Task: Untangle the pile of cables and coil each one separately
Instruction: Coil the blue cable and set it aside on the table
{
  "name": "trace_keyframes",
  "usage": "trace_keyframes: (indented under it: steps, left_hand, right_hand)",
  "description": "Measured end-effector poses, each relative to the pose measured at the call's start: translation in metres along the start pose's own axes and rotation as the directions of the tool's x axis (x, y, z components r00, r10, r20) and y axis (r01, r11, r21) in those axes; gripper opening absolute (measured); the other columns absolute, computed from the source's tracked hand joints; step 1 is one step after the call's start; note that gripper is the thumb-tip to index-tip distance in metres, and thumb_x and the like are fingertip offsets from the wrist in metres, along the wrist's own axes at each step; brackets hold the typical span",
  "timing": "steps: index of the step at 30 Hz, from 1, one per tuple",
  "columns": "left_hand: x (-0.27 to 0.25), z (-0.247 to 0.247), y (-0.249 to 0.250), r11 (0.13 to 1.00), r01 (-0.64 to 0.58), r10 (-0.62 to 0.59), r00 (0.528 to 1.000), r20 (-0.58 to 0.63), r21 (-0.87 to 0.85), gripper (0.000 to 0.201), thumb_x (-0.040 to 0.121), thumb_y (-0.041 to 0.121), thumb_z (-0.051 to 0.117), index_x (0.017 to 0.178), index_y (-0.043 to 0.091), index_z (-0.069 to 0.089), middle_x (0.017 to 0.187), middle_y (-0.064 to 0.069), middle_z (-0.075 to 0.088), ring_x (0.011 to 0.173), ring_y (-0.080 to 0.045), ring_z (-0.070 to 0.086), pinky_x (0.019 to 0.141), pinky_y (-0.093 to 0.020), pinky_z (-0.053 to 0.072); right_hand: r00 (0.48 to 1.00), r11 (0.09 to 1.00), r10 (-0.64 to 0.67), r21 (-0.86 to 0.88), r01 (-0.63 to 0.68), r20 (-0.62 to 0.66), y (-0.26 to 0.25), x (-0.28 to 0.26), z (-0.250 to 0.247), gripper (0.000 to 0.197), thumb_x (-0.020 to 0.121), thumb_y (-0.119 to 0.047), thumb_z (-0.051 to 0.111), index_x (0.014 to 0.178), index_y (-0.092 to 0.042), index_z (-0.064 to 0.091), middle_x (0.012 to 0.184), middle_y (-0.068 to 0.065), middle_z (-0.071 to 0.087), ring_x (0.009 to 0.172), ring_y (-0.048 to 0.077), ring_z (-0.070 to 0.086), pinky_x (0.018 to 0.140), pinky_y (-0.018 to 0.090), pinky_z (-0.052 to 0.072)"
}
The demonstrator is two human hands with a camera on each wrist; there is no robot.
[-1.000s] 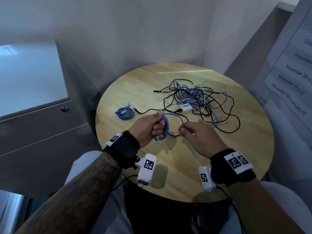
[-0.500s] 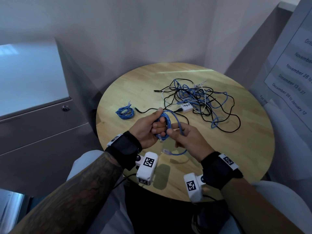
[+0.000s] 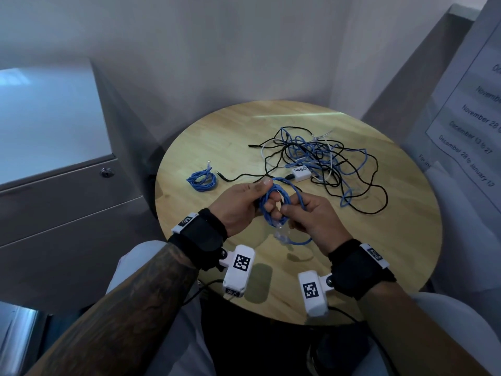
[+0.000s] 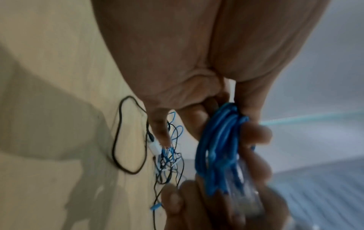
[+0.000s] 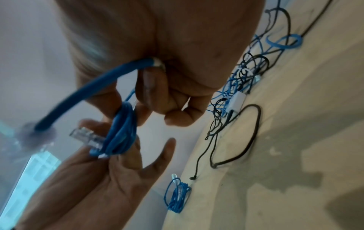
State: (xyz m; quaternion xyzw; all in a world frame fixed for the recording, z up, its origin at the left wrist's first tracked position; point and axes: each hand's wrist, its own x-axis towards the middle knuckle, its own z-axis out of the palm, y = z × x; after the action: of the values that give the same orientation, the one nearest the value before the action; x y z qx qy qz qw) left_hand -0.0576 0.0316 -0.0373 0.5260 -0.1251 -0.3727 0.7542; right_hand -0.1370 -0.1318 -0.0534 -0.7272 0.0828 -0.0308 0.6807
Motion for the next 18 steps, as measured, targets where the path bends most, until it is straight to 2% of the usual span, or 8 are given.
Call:
trace_keyframes:
  steps: [3, 5, 8, 10, 12, 13, 15, 18]
  left_hand:
    - [0.003, 0.006, -0.005, 1.0, -0.008, 0.006, 0.997, -0.077, -0.03, 0.036, 0.103, 0.032, 0.04, 0.084, 0.004, 0.053, 0.056, 0.001, 0.045, 0.057, -0.018, 0.046, 0.058, -0.023, 0.046]
    - [0.005, 0.014, -0.009, 0.995, 0.001, -0.015, 0.989, -0.149, -0.097, 0.034, 0.104, 0.034, 0.039, 0.083, 0.009, 0.047, 0.053, 0.005, 0.044, 0.056, -0.014, 0.033, 0.052, -0.02, 0.04]
    - [0.008, 0.017, -0.014, 0.992, -0.035, 0.002, 0.965, -0.263, -0.119, 0.03, 0.103, 0.03, 0.045, 0.08, 0.011, 0.047, 0.055, 0.005, 0.044, 0.051, -0.011, 0.027, 0.048, -0.02, 0.029]
    - [0.009, 0.018, -0.015, 0.988, -0.051, 0.004, 0.952, -0.305, -0.145, 0.026, 0.102, 0.027, 0.048, 0.08, 0.013, 0.05, 0.06, 0.001, 0.043, 0.048, -0.009, 0.027, 0.047, -0.02, 0.025]
    - [0.008, 0.017, -0.015, 0.988, -0.024, -0.018, 0.962, -0.273, -0.152, 0.03, 0.102, 0.031, 0.047, 0.078, 0.012, 0.048, 0.057, 0.002, 0.04, 0.046, -0.008, 0.028, 0.044, -0.019, 0.026]
    - [0.007, 0.017, -0.015, 0.989, 0.004, -0.039, 0.971, -0.237, -0.147, 0.034, 0.101, 0.035, 0.046, 0.077, 0.011, 0.048, 0.056, 0.003, 0.036, 0.046, -0.009, 0.029, 0.043, -0.018, 0.029]
    - [0.007, 0.015, -0.014, 0.989, 0.05, -0.072, 0.985, -0.156, -0.138, 0.037, 0.1, 0.039, 0.047, 0.076, 0.011, 0.047, 0.058, 0.003, 0.028, 0.049, -0.01, 0.03, 0.042, -0.018, 0.032]
    - [0.007, 0.012, -0.016, 0.996, 0.045, -0.052, 0.995, -0.09, -0.077, 0.028, 0.099, 0.03, 0.052, 0.076, 0.016, 0.044, 0.061, 0.004, 0.027, 0.053, -0.009, 0.033, 0.048, -0.018, 0.03]
  right_hand:
    - [0.998, 0.994, -0.033, -0.105, 0.027, -0.055, 0.006, 0.003, -0.002, 0.021, 0.091, -0.007, 0.068, 0.073, -0.009, 0.059, 0.063, 0.011, 0.044, 0.055, 0.018, 0.04, 0.053, 0.024, 0.038]
    - [0.997, 0.986, -0.055, -0.157, 0.046, -0.05, 0.009, 0.004, 0.0, 0.022, 0.091, -0.01, 0.068, 0.072, -0.011, 0.059, 0.059, 0.003, 0.041, 0.055, 0.015, 0.038, 0.055, 0.024, 0.037]
    - [1.0, 0.983, -0.024, -0.18, 0.023, -0.004, 0.013, 0.005, 0.002, 0.019, 0.093, -0.013, 0.068, 0.076, -0.012, 0.06, 0.053, -0.011, 0.043, 0.05, 0.005, 0.041, 0.054, 0.018, 0.038]
    - [1.0, 0.992, -0.001, -0.129, 0.003, 0.015, 0.014, 0.007, 0.002, 0.017, 0.093, -0.012, 0.068, 0.079, -0.009, 0.058, 0.056, -0.007, 0.043, 0.051, 0.006, 0.04, 0.054, 0.017, 0.037]
    - [1.0, 0.998, 0.014, -0.057, -0.014, 0.011, 0.014, 0.008, 0.002, 0.017, 0.093, -0.008, 0.067, 0.08, -0.008, 0.055, 0.063, 0.008, 0.04, 0.056, 0.014, 0.039, 0.054, 0.02, 0.036]
    - [1.0, 0.999, 0.02, -0.029, -0.02, 0.004, 0.014, 0.008, 0.002, 0.018, 0.093, -0.005, 0.066, 0.08, -0.008, 0.053, 0.067, 0.011, 0.039, 0.058, 0.017, 0.038, 0.053, 0.02, 0.035]
    - [0.999, 0.999, 0.039, 0.032, -0.039, 0.005, 0.014, 0.008, 0.001, 0.021, 0.093, -0.003, 0.063, 0.078, -0.01, 0.05, 0.068, 0.011, 0.039, 0.059, 0.018, 0.036, 0.051, 0.02, 0.033]
    - [0.999, 0.997, 0.049, 0.056, -0.05, 0.013, 0.015, 0.007, -0.002, 0.023, 0.095, -0.006, 0.062, 0.077, -0.012, 0.049, 0.066, 0.007, 0.04, 0.058, 0.016, 0.036, 0.052, 0.021, 0.032]
